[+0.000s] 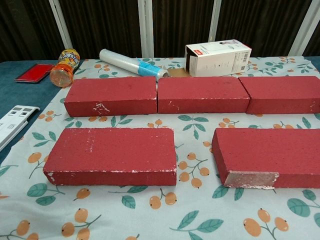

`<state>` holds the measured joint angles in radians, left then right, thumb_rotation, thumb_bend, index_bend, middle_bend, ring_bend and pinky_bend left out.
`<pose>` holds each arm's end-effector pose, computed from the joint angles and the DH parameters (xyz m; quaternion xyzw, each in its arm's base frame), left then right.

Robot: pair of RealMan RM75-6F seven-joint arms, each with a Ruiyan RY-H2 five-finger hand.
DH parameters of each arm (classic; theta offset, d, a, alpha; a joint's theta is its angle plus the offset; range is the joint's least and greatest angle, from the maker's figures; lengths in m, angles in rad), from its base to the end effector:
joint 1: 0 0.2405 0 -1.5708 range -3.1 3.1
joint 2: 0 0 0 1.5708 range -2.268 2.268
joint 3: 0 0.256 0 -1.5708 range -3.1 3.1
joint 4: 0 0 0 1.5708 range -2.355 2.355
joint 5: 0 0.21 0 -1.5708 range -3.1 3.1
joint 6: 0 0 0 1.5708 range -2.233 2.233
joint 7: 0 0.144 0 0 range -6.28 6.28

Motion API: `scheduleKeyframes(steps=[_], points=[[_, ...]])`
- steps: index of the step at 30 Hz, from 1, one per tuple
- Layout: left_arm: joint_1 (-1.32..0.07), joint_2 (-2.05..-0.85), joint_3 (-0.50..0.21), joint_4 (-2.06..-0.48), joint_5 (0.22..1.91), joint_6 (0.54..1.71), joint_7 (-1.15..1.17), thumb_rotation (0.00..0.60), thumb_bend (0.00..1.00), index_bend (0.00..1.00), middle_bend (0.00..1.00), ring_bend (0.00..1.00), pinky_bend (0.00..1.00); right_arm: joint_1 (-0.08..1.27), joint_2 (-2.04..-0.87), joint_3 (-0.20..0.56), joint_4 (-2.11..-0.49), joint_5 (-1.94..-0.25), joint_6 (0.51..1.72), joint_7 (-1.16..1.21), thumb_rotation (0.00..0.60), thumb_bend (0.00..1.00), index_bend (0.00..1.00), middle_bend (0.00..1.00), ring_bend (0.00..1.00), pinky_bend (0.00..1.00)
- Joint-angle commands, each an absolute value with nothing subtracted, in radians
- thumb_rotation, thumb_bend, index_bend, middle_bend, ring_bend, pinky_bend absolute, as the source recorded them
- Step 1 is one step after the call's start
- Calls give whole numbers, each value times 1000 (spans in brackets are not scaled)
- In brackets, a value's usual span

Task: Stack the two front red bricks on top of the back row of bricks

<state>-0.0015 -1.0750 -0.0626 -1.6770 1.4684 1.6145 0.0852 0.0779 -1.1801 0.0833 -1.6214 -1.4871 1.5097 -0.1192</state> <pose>-0.3115 0.1561 0.1877 -0.5527 -0.3573 -0.3784 0.6509 -0.3027 -0.1851 0.1475 0.5869 -0.3633 0.3872 0.6112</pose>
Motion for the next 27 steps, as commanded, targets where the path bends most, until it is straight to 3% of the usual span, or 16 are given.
scheduleKeyframes(steps=[1, 27], points=[[0, -1073, -61, -1681, 1468, 1612, 86, 600, 75, 103, 59, 0, 157, 78, -1179, 82, -1622, -1488, 1509, -118, 600, 162, 117, 53, 62, 90], [13, -1063, -57, -1709, 1471, 1618, 104, 600, 75, 97, 56, 0, 157, 95, -1133, 63, -1660, -1462, 1416, 2, 600, 162, 117, 53, 48, 44]])
